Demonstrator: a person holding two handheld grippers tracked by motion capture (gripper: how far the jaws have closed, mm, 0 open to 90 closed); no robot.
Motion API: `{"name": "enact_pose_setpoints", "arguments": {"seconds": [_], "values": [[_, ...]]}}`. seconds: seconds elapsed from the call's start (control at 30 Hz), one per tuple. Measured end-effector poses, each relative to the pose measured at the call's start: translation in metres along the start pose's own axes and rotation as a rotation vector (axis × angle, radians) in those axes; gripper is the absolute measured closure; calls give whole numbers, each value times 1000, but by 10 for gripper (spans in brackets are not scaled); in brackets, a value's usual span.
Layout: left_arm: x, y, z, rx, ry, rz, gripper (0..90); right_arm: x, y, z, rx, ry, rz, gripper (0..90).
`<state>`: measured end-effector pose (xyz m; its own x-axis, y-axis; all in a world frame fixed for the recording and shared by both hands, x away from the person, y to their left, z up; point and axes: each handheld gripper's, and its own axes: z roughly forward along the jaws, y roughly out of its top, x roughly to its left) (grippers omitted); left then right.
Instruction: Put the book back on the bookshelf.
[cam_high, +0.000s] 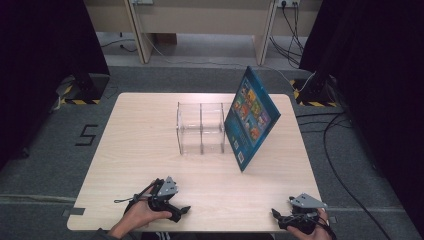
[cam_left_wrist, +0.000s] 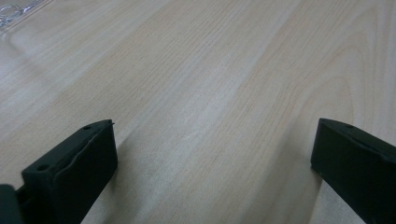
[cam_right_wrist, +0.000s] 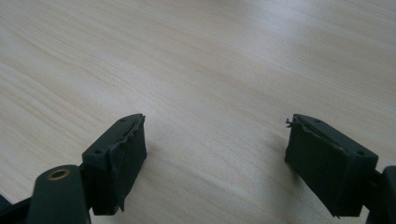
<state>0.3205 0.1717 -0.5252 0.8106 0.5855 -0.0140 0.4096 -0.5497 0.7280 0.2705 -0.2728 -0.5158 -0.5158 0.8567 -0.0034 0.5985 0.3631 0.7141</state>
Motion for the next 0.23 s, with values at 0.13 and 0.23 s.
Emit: {"name": "enact_pose_setpoints", "arguments": {"seconds": [0.13,0.23], "values": [[0,0,0,2,-1,0,0,0,0,0,-1,0,1,200],[0,0,0,2,-1,0,0,0,0,0,0,0,0,197]]}}
